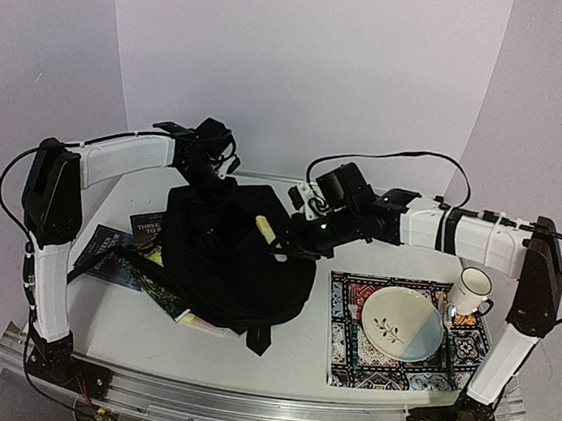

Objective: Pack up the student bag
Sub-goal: Place the pen in the lower front pocket of the bag.

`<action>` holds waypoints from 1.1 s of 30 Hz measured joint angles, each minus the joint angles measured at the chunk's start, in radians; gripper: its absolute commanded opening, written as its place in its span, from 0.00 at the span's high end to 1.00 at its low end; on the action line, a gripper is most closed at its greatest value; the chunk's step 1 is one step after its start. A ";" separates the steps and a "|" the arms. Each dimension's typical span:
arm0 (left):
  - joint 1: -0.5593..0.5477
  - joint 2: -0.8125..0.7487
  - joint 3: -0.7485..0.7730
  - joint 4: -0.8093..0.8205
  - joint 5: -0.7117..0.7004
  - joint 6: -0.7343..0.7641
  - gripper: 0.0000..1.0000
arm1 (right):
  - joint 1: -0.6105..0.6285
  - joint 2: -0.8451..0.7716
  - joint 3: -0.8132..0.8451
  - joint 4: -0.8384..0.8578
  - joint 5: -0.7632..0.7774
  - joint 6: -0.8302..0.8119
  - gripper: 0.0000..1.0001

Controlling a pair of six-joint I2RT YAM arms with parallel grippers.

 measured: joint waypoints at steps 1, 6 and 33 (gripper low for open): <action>-0.002 0.000 0.000 0.000 0.001 0.000 1.00 | 0.011 0.009 0.000 0.025 -0.007 0.031 1.00; -0.010 0.000 -0.011 0.005 0.012 0.000 1.00 | 0.029 0.091 0.023 0.105 -0.016 0.155 1.00; -0.024 -0.030 -0.046 0.013 0.076 0.002 1.00 | 0.036 0.482 0.373 0.270 0.281 0.409 0.44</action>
